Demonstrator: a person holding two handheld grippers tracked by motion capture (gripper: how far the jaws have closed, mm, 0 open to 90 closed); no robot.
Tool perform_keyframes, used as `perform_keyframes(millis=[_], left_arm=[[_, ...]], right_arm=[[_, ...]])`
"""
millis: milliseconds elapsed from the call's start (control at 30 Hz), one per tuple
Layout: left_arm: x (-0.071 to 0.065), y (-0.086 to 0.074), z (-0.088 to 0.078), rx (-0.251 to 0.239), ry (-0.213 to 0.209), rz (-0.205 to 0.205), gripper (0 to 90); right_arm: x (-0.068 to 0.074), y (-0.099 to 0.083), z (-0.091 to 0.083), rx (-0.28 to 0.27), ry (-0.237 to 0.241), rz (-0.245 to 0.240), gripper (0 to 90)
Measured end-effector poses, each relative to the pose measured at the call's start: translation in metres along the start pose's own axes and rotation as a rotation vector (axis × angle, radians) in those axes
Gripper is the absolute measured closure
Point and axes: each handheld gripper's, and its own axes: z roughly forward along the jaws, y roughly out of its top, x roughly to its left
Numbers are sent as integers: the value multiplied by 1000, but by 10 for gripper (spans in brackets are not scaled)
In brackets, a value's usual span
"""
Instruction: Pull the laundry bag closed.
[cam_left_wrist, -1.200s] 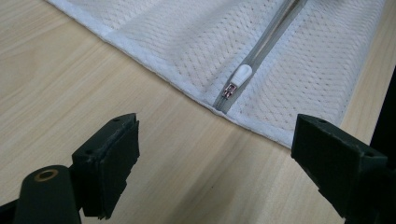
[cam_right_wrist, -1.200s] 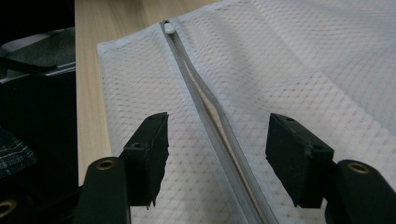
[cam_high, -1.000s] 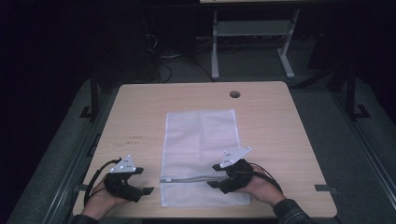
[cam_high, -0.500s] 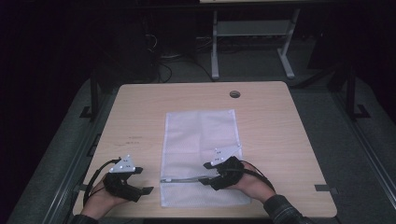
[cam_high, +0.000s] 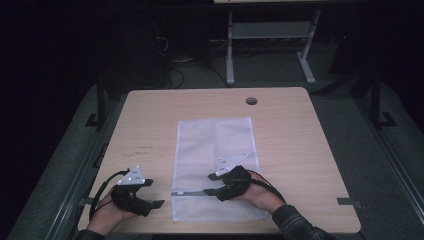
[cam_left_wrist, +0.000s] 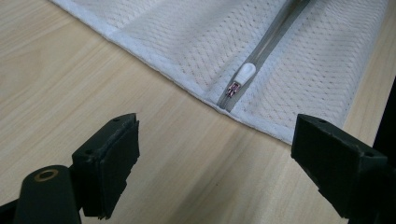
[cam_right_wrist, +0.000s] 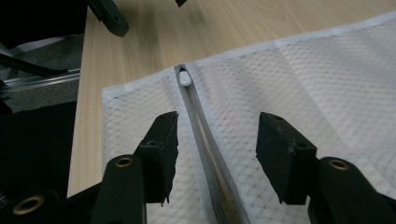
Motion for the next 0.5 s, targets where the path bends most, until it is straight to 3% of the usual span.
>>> perform_keyframes(millis=[500], left_arm=[[1,0,0,2,-1,1,147]], right_arm=[[5,16,29,-2,54,-30,560]])
